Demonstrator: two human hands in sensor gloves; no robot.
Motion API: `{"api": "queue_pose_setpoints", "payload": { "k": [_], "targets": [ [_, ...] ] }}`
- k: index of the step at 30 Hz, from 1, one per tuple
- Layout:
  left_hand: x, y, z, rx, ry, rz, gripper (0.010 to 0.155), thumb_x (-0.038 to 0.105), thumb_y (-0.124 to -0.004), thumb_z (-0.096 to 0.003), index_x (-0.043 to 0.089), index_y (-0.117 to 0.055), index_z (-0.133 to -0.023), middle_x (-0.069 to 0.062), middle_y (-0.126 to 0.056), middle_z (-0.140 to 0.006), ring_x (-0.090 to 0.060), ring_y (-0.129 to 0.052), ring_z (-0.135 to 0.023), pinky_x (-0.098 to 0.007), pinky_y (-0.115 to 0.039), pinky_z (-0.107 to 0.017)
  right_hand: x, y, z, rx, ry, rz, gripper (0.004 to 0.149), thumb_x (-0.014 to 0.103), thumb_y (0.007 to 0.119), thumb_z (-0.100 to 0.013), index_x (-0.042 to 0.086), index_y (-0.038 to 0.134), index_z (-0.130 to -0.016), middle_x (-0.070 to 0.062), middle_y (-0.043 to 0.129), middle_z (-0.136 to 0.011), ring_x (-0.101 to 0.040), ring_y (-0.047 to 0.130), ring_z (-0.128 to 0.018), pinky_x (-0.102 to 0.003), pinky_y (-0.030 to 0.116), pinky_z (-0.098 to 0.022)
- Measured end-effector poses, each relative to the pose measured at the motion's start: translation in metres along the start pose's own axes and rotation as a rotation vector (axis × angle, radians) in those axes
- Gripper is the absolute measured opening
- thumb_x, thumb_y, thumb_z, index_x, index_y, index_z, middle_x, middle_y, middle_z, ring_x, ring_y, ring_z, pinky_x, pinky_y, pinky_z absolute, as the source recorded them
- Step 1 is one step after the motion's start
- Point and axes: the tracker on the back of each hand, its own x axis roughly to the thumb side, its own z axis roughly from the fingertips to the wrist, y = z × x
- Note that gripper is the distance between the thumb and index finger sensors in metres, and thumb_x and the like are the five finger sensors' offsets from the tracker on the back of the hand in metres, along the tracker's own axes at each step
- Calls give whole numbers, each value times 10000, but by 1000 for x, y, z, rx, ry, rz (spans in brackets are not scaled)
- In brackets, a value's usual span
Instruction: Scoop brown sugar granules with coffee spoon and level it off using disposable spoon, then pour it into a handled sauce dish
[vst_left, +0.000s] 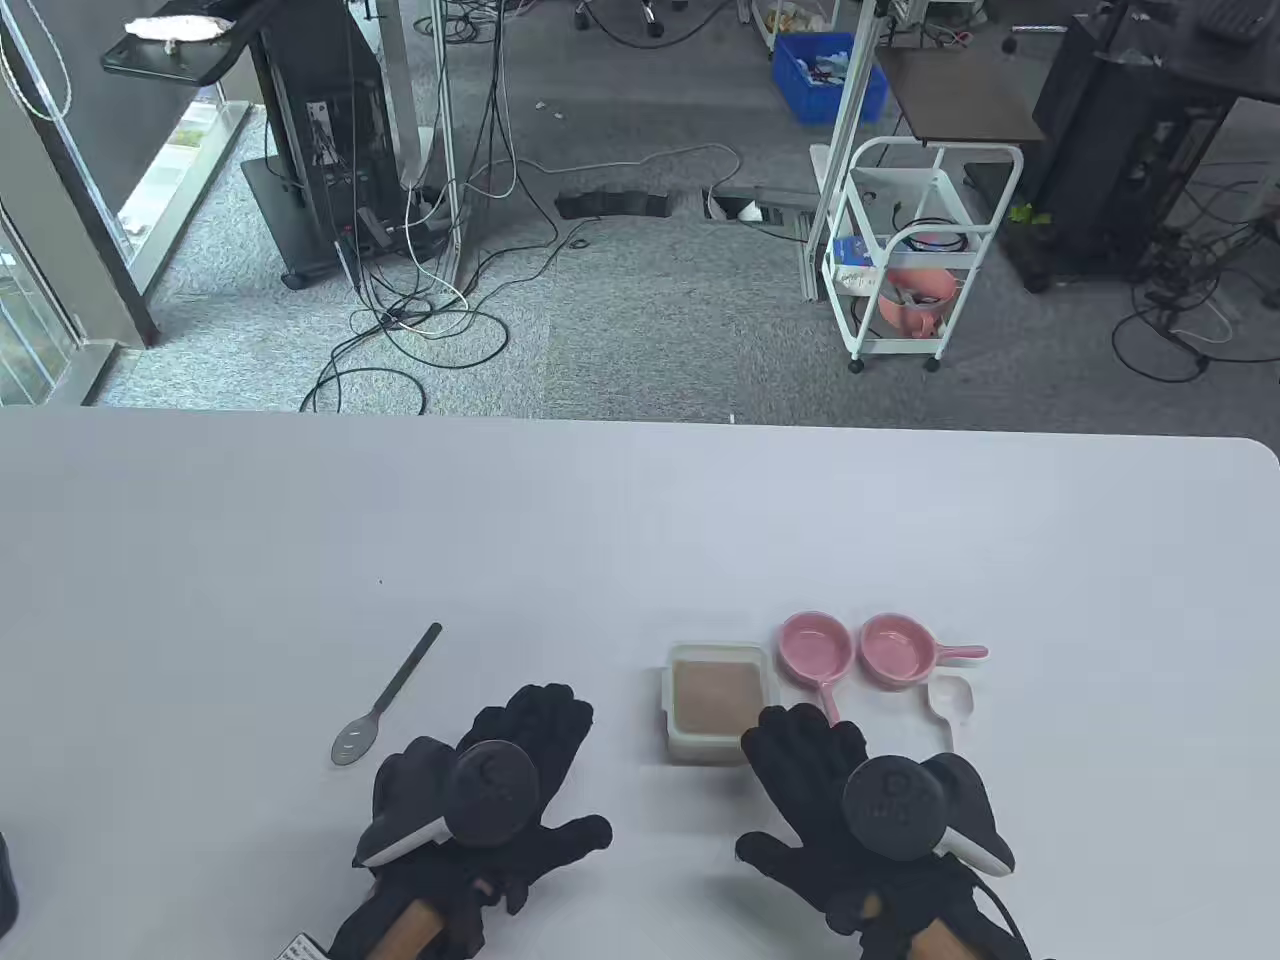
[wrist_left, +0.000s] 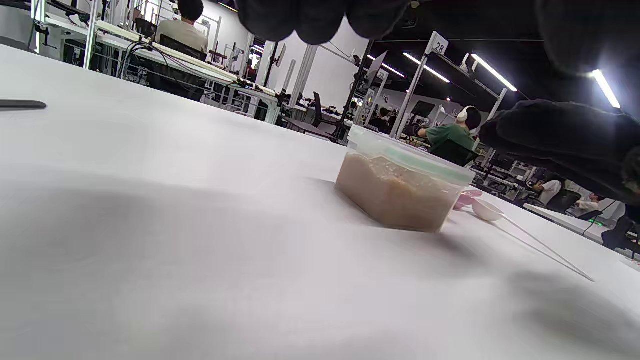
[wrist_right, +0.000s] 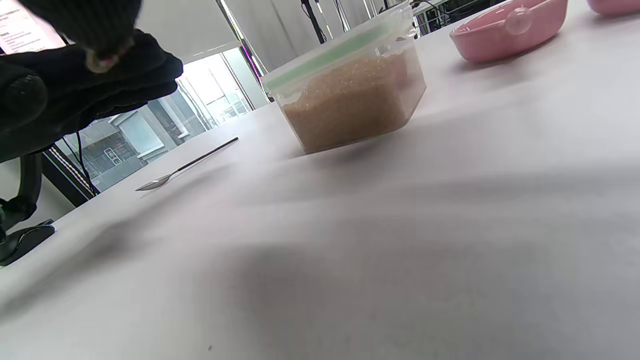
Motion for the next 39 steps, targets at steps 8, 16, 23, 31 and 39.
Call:
{"api": "queue_pose_setpoints", "payload": {
  "k": [8, 16, 23, 31, 39],
  "targets": [
    [0, 1, 0, 6, -1, 3, 998, 845, -610, -376, 304, -321, -1163, 16, -334, -1246, -308, -412, -1196, -479, -377, -838, 2, 0, 1, -9, -5, 5, 842, 636, 740, -480, 287, 333, -1130, -22, 229, -1205, -299, 119, -1117, -478, 59, -747],
    [-2, 1, 0, 10, 1, 8, 996, 844, -611, -376, 305, -322, -1163, 15, -336, -1245, -308, -413, -1196, -479, -377, -838, 1, 0, 1, -7, 1, 2, 842, 635, 741, -480, 288, 334, -1130, -23, 226, -1206, -299, 119, -1117, -479, 59, -747],
    [-2, 1, 0, 5, 1, 7, 996, 844, -611, -376, 304, -323, -1163, 16, -336, -1245, -308, -413, -1196, -480, -377, -837, 1, 0, 1, -2, 4, 4, 842, 635, 742, -480, 289, 334, -1129, -24, 225, -1206, -300, 120, -1117, -481, 60, -747],
    [-2, 1, 0, 5, 2, 5, 997, 844, -611, -378, 304, -320, -1163, 13, -334, -1246, -308, -412, -1196, -480, -377, -838, 1, 0, 1, -3, 6, 7, 845, 634, 747, -479, 288, 332, -1129, -24, 225, -1206, -302, 125, -1118, -482, 62, -748],
    [-2, 1, 0, 7, 5, 4, 996, 844, -612, -376, 306, -323, -1162, 15, -337, -1245, -308, -416, -1196, -479, -379, -837, 1, -1, 1, -12, 4, 3, 854, 631, 756, -476, 286, 325, -1127, -25, 221, -1205, -303, 121, -1117, -482, 61, -748]
  ]
}}
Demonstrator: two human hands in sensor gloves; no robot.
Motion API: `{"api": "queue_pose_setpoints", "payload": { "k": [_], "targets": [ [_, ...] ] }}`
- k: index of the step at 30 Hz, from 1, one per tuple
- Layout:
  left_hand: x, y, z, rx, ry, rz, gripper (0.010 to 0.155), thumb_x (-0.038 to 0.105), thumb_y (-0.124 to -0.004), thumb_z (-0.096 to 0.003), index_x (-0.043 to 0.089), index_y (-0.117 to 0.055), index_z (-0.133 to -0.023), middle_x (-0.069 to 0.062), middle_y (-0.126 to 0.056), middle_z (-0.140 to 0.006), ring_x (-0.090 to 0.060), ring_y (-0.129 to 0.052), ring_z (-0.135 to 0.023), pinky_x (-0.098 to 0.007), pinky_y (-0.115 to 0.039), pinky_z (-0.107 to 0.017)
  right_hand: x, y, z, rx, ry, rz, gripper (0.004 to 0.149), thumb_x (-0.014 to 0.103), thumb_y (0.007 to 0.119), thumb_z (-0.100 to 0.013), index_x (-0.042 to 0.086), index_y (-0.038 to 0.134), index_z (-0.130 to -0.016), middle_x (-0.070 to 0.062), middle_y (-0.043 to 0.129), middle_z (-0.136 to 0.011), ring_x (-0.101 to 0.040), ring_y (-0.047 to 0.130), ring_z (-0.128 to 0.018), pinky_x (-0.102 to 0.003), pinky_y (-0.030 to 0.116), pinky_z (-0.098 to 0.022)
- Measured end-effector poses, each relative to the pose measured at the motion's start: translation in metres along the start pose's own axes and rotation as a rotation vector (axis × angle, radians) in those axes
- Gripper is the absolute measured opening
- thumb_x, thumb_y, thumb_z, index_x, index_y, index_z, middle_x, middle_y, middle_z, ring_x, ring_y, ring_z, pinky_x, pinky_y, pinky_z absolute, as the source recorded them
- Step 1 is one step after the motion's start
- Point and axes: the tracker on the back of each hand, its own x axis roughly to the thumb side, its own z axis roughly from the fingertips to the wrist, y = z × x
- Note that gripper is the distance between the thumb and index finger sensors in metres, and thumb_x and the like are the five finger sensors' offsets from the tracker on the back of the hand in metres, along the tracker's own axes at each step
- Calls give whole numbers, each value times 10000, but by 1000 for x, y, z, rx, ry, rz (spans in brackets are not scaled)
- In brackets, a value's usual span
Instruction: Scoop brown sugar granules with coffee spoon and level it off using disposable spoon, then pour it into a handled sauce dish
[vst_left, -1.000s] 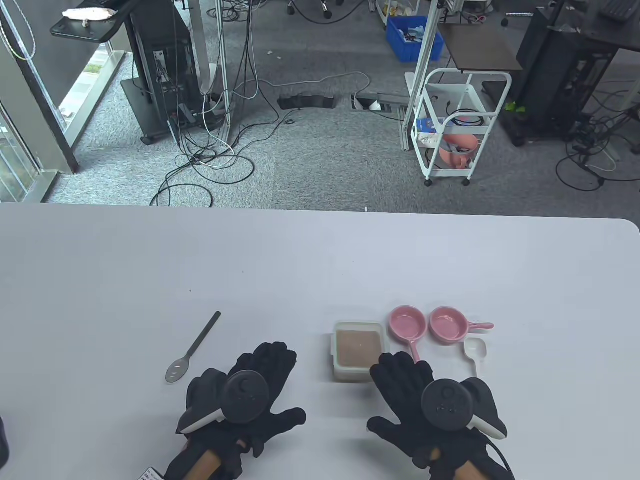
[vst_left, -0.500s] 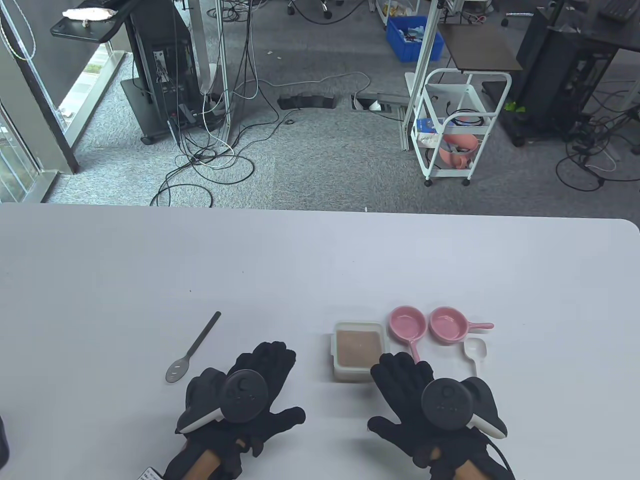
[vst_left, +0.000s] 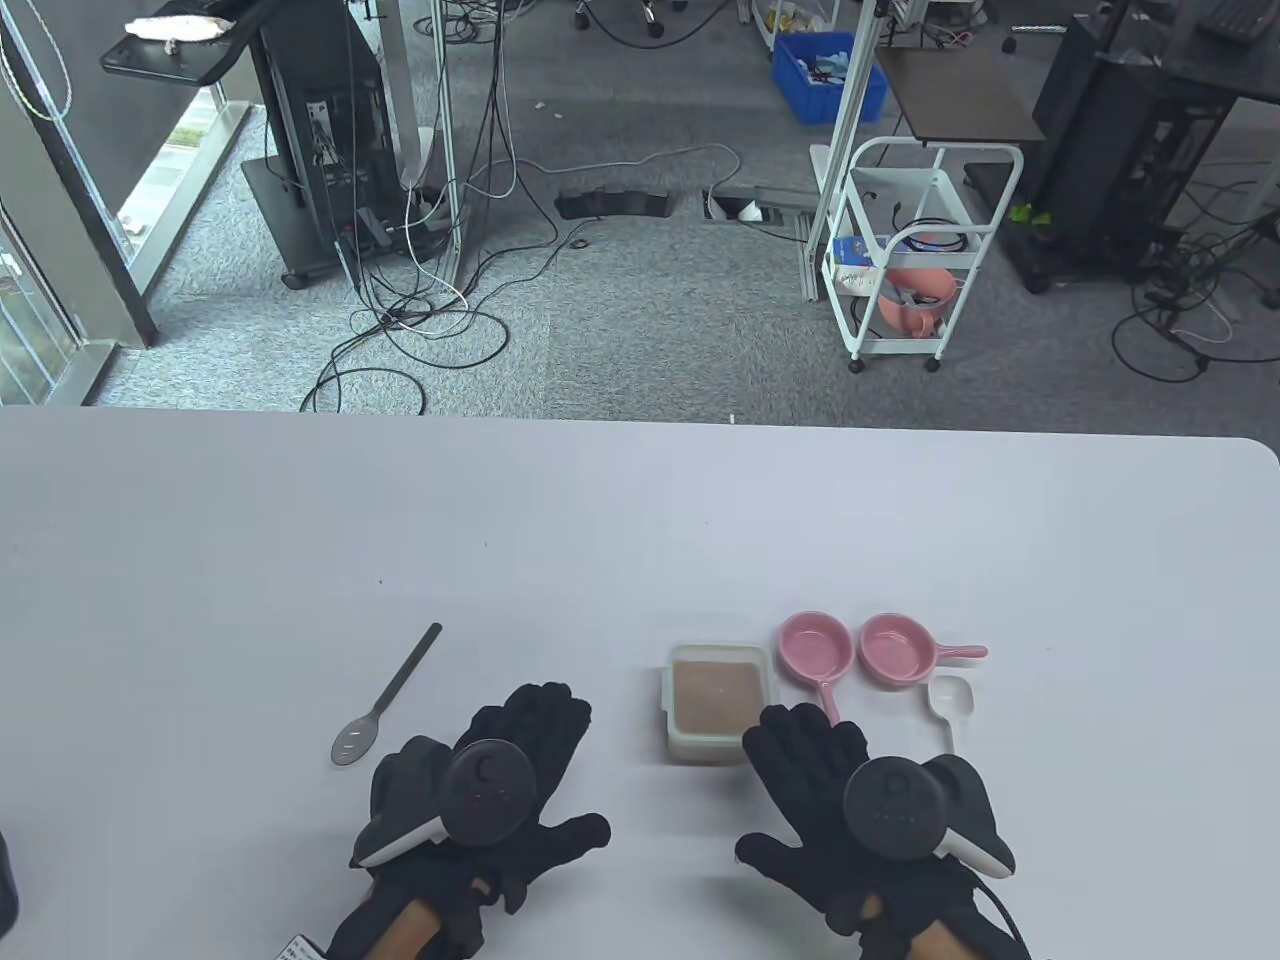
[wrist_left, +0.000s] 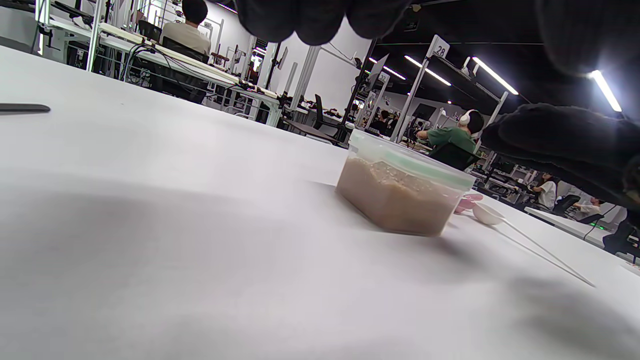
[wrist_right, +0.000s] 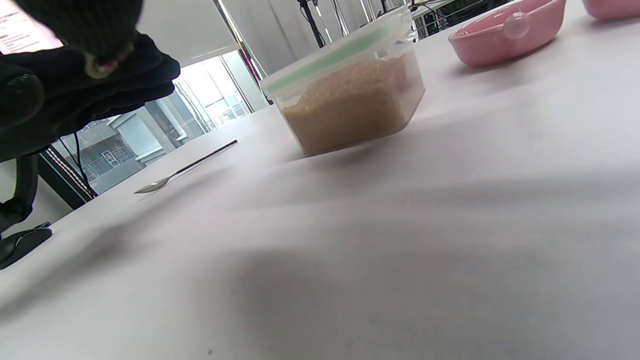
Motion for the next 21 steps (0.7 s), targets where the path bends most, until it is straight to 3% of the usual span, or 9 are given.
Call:
{"api": "queue_pose_setpoints", "payload": {
  "k": [12, 21],
  "targets": [
    [0, 2, 0, 5, -1, 1, 995, 843, -612, -377, 304, -324, -1163, 15, -339, -1245, -309, -417, -1195, -479, -379, -836, -3, -11, -6, -53, 21, 5, 906, 618, 812, -453, 281, 303, -1123, -30, 210, -1203, -307, 125, -1119, -484, 60, -750],
    [0, 1, 0, 2, 0, -1, 996, 845, -611, -377, 305, -322, -1163, 16, -338, -1246, -308, -416, -1196, -479, -378, -837, -8, -22, -32, -31, 70, 97, 1008, 621, 872, -410, 272, 237, -1111, -40, 162, -1192, -312, 112, -1119, -487, 52, -752]
  ]
}}
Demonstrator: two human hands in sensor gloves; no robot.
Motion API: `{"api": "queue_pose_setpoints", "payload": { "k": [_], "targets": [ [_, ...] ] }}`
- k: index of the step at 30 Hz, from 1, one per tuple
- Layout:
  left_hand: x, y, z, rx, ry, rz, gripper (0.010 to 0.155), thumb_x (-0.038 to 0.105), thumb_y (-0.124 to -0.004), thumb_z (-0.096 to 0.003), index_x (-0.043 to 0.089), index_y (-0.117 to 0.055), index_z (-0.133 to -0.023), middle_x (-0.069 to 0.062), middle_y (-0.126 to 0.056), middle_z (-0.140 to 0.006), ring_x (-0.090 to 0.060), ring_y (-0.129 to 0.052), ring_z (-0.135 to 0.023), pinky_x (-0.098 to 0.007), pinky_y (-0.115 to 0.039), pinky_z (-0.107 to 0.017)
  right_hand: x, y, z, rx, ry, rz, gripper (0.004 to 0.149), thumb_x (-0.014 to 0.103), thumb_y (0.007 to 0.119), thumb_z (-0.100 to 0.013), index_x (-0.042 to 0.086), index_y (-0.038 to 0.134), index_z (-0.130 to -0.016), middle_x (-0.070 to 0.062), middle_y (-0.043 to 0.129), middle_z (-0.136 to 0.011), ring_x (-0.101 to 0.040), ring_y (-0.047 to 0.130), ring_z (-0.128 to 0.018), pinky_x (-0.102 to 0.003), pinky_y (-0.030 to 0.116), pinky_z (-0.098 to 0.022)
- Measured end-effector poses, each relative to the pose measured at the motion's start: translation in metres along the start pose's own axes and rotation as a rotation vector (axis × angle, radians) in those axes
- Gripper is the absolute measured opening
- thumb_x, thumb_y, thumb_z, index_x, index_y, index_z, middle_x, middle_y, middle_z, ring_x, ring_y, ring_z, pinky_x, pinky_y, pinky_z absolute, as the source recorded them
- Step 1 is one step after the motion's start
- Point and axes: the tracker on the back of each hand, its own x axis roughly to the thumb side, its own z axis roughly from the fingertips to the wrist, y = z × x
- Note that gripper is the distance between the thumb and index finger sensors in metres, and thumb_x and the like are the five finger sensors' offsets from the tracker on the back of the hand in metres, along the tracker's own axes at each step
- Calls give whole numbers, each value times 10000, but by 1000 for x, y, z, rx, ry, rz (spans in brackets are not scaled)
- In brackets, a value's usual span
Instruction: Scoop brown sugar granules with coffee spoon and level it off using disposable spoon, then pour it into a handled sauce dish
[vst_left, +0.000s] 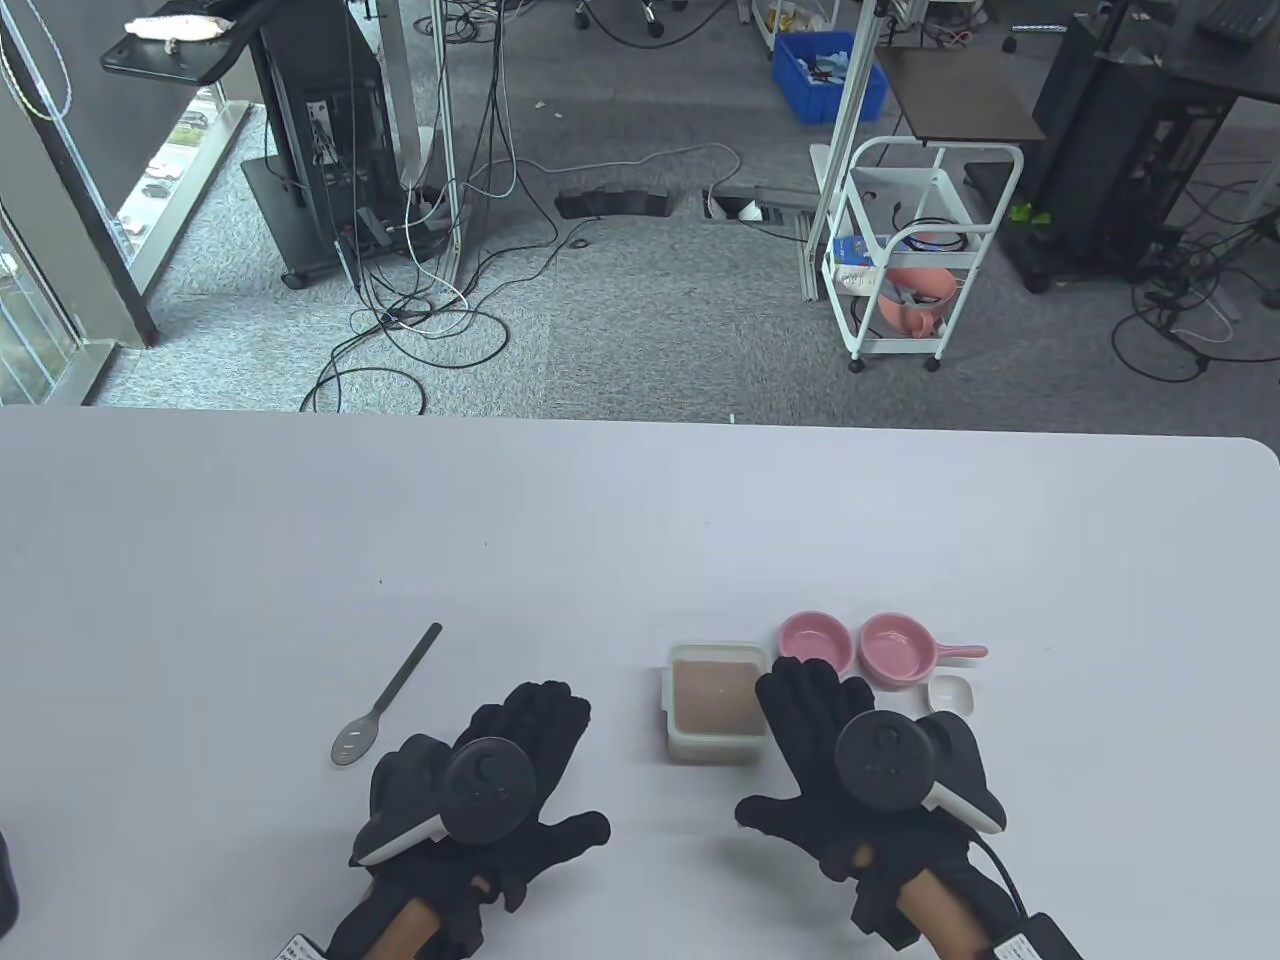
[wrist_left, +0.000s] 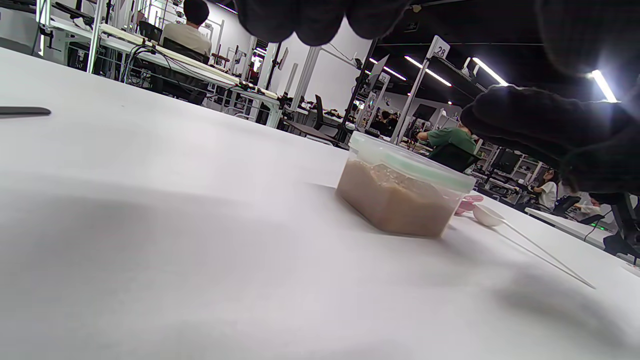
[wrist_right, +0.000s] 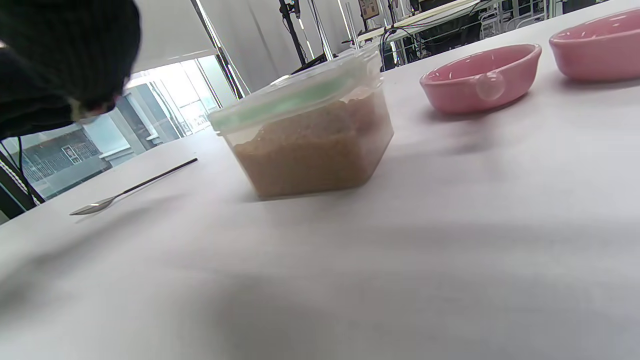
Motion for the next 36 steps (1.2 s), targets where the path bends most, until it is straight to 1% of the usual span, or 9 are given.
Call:
{"api": "queue_pose_setpoints", "payload": {
  "k": [4, 8, 12, 16, 20, 26, 28, 29, 36],
  "targets": [
    [0, 0, 0, 3, 0, 3, 997, 843, -612, -378, 301, -324, -1164, 13, -340, -1245, -311, -418, -1195, -480, -379, -836, -3, -2, -20, 64, 29, 42, 1083, 636, 888, -388, 270, 153, -1094, -39, 78, -1173, -310, 47, -1106, -485, 25, -744],
    [-1, 1, 0, 6, 0, 3, 995, 844, -611, -379, 303, -322, -1164, 15, -338, -1246, -311, -416, -1195, -479, -379, -837, -2, 1, -39, 118, 39, 62, 1126, 639, 908, -369, 271, 122, -1086, -40, 38, -1161, -309, 17, -1098, -486, 7, -739],
    [0, 0, -1, 3, 0, 2, 996, 843, -612, -378, 302, -325, -1164, 13, -340, -1245, -310, -418, -1195, -480, -380, -836, 2, 9, -58, 183, 51, 127, 1150, 637, 923, -358, 266, 110, -1082, -44, 25, -1156, -312, 12, -1096, -489, 4, -738],
    [0, 0, -1, -8, -2, 0, 995, 843, -611, -379, 303, -323, -1164, 15, -341, -1246, -310, -419, -1195, -480, -380, -836, 1, 14, -74, 221, 54, 138, 1163, 627, 940, -351, 265, 109, -1081, -50, 28, -1154, -319, 25, -1100, -493, 9, -741],
    [-1, 0, -1, -6, -2, 2, 991, 842, -611, -380, 304, -328, -1163, 14, -345, -1245, -309, -422, -1194, -479, -382, -836, -1, 16, -82, 238, 63, 156, 1157, 609, 951, -357, 259, 121, -1084, -57, 54, -1160, -327, 63, -1112, -503, 24, -746],
    [-1, 1, -1, -9, 2, 6, 992, 842, -612, -381, 303, -328, -1163, 15, -348, -1245, -311, -423, -1194, -479, -381, -836, -6, 18, -88, 211, 47, 138, 1115, 562, 973, -365, 264, 189, -1101, -64, 149, -1181, -348, 167, -1129, -535, 75, -759],
    [-2, 1, -1, -10, 4, 5, 992, 842, -611, -380, 303, -329, -1163, 14, -346, -1246, -308, -423, -1194, -480, -382, -835, -5, 17, -89, 188, 31, 140, 1105, 547, 994, -354, 263, 239, -1108, -64, 205, -1190, -362, 234, -1129, -547, 121, -770],
    [-2, 0, -1, -10, 4, 5, 991, 840, -613, -382, 302, -329, -1163, 12, -348, -1245, -310, -423, -1194, -479, -382, -835, -5, 16, -89, 158, 10, 153, 1101, 549, 1008, -336, 254, 281, -1110, -72, 248, -1191, -372, 293, -1124, -550, 163, -777],
    [0, 0, -2, -14, 1, 4, 990, 841, -612, -381, 303, -328, -1163, 16, -347, -1245, -309, -424, -1193, -479, -382, -836, -8, 17, -84, 93, -35, 76, 1095, 515, 1048, -321, 214, 346, -1105, -104, 302, -1182, -405, 348, -1101, -542, 191, -783]
  ]
}}
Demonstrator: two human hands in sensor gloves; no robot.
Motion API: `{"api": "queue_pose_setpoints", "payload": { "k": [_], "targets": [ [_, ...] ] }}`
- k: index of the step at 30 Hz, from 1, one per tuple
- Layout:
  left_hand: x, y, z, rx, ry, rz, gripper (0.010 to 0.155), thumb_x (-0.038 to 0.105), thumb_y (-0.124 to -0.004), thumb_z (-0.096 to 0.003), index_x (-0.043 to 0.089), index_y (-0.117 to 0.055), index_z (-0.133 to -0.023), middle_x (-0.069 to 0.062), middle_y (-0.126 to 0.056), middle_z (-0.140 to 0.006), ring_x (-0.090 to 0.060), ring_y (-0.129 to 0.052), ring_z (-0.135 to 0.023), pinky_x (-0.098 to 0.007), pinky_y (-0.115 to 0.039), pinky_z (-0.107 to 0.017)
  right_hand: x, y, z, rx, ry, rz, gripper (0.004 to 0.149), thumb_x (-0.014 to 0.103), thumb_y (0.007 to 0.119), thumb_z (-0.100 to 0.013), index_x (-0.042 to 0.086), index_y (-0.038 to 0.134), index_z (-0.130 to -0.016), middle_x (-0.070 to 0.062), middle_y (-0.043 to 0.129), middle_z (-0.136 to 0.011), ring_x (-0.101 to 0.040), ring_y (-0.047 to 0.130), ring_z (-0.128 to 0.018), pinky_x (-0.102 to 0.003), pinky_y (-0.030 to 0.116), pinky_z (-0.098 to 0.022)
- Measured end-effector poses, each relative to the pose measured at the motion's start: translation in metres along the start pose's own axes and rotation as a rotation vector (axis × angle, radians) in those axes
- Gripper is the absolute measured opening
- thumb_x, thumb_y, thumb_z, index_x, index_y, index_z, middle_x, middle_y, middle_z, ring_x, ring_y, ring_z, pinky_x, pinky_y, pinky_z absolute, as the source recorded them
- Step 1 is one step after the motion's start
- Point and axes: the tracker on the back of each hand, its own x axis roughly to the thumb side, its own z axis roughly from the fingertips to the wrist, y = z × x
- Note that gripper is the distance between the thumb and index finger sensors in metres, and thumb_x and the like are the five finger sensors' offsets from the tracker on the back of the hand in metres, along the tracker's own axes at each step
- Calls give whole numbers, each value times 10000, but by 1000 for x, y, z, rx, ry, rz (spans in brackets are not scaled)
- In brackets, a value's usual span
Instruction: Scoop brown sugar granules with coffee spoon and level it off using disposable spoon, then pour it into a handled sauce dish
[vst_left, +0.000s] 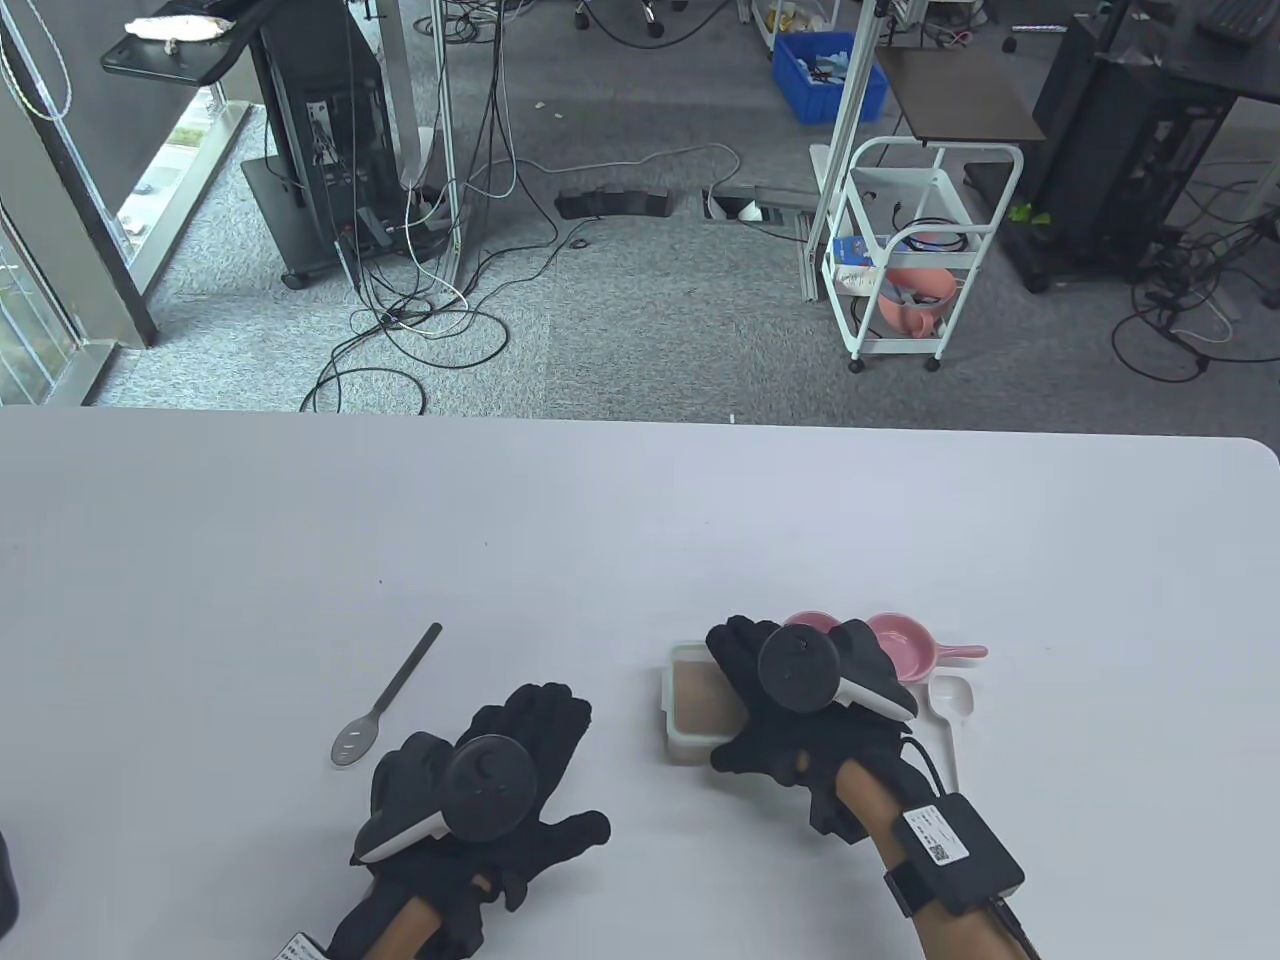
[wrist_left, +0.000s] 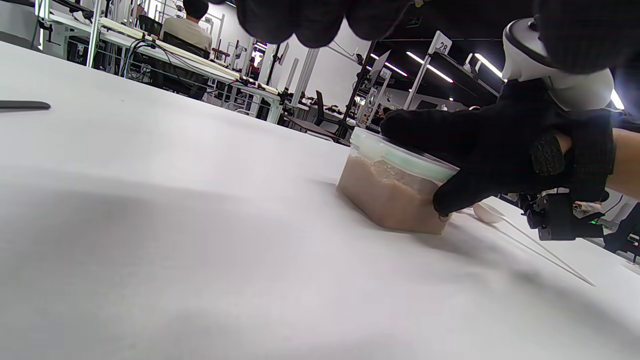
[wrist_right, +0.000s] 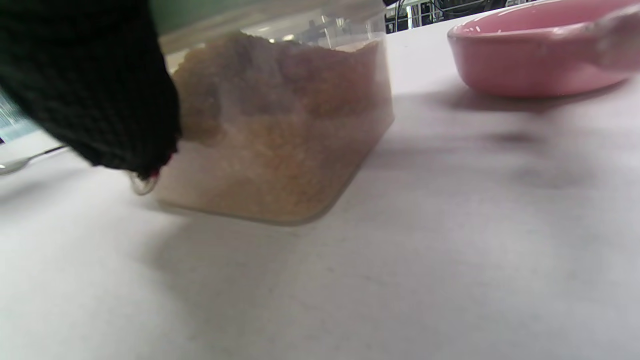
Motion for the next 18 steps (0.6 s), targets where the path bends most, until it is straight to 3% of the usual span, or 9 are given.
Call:
{"api": "queue_pose_setpoints", "payload": {
  "k": [10, 18],
  "targets": [
    [0, 1, 0, 8, 9, -4, 984, 835, -614, -385, 302, -332, -1163, 13, -353, -1244, -311, -427, -1192, -478, -384, -835, 33, -9, 33, -46, -99, -48, 1096, 540, 1036, -329, 192, 346, -1107, -127, 301, -1175, -426, 351, -1085, -554, 190, -778],
    [1, 1, -1, 15, 10, -8, 980, 833, -611, -387, 302, -334, -1162, 14, -355, -1244, -310, -429, -1192, -479, -385, -834, 68, 19, 64, 6, -165, -45, 1098, 551, 1035, -330, 178, 356, -1107, -139, 314, -1170, -436, 365, -1076, -562, 200, -775]
  ]
}}
